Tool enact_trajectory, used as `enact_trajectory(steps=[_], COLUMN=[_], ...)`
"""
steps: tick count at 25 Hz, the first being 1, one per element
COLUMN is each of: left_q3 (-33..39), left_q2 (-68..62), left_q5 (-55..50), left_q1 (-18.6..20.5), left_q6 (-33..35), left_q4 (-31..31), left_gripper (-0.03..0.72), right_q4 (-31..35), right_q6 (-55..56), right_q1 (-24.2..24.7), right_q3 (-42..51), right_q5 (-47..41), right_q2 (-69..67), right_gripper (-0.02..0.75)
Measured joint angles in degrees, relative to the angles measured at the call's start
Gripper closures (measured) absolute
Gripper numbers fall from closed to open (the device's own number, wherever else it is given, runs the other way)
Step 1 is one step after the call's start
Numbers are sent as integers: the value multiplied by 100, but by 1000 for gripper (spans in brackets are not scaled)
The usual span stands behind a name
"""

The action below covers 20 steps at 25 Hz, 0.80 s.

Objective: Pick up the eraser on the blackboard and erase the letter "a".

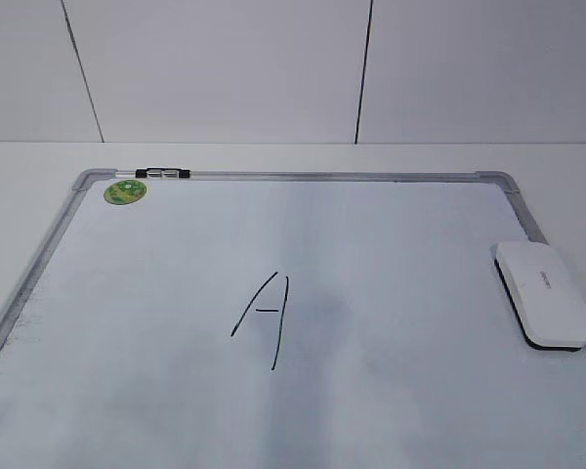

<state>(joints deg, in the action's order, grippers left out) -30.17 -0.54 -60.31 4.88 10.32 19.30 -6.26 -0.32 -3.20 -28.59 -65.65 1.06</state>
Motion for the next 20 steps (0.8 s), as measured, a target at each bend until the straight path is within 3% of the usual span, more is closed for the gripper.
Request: enact_trajectory(steps=[20], left_q3=[0], left_q2=[0], left_q5=[0], left_q1=[0], left_q6=[0], left_q4=[0], left_gripper=[452], right_q4=[0], right_q6=[0], right_q1=[0], right_q3=[0], right_q5=[0], right_q2=[0], right_gripper=[146])
